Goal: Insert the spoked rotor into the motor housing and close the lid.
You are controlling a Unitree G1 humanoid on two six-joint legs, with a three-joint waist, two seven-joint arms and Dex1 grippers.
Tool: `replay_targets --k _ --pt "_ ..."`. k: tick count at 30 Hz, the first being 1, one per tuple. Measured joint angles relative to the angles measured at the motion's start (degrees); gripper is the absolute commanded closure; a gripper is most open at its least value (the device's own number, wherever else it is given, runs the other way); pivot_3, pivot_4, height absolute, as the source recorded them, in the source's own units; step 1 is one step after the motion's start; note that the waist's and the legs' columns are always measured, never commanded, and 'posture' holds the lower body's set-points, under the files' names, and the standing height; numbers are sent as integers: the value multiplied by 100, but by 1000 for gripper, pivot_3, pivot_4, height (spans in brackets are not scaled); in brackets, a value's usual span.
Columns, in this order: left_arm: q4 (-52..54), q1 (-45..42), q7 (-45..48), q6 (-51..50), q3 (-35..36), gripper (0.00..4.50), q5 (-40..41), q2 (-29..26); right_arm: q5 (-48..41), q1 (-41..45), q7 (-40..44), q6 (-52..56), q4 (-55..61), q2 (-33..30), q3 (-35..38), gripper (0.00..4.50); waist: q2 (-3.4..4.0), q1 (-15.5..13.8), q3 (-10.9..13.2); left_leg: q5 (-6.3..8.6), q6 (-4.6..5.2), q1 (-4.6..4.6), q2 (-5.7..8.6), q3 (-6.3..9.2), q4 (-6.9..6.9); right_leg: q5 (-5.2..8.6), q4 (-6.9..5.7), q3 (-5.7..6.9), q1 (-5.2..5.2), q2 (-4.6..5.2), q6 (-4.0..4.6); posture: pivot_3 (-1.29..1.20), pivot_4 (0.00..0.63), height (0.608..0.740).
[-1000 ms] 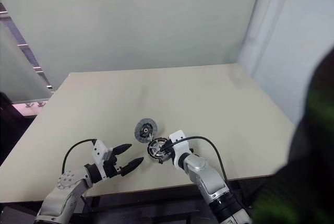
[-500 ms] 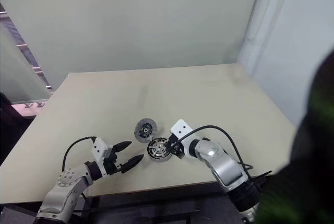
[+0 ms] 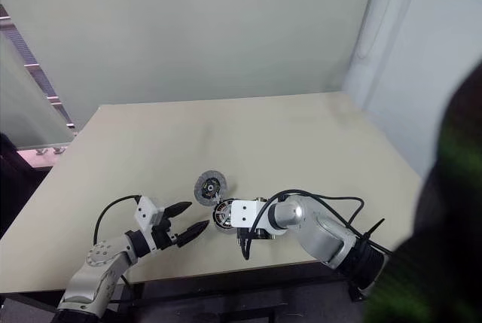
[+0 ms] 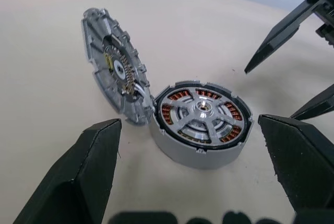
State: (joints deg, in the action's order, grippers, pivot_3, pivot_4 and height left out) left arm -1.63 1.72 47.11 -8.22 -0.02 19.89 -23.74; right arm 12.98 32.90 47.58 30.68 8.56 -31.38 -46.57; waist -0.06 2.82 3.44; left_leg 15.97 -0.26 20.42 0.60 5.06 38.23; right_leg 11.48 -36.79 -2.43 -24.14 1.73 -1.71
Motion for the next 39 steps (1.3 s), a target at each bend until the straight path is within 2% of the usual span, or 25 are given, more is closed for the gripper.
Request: replay_targets --k 16,22,30,39 --pt "-14 89 10 56 -76 0 1 40 1205 79 331 -869 -1234 552 -288 1195 -2 1 -2 0 -1 -30 -2 2 3 -10 -4 5 24 -1 12 0 0 740" --pt "-14 129 9 59 -76 0 1 42 1565 187 680 -653 -1242 697 -356 1195 -1 1 -1 1 -2 -77 -1 3 2 -1 1 6 70 1 24 0 0 740" --pt "-23 122 9 96 -84 0 -1 105 2112 304 1172 -213 -1148 855 -408 1195 -1 1 -1 1 -3 -79 -2 7 0 -2 0 9 71 1 21 0 0 740" --pt "-49 107 9 109 -103 0 -3 117 2434 330 1385 -187 -1144 1098 -454 1195 -1 2 -1 1 -3 -79 -3 10 -3 -3 -1 13 69 1 20 0 0 740"
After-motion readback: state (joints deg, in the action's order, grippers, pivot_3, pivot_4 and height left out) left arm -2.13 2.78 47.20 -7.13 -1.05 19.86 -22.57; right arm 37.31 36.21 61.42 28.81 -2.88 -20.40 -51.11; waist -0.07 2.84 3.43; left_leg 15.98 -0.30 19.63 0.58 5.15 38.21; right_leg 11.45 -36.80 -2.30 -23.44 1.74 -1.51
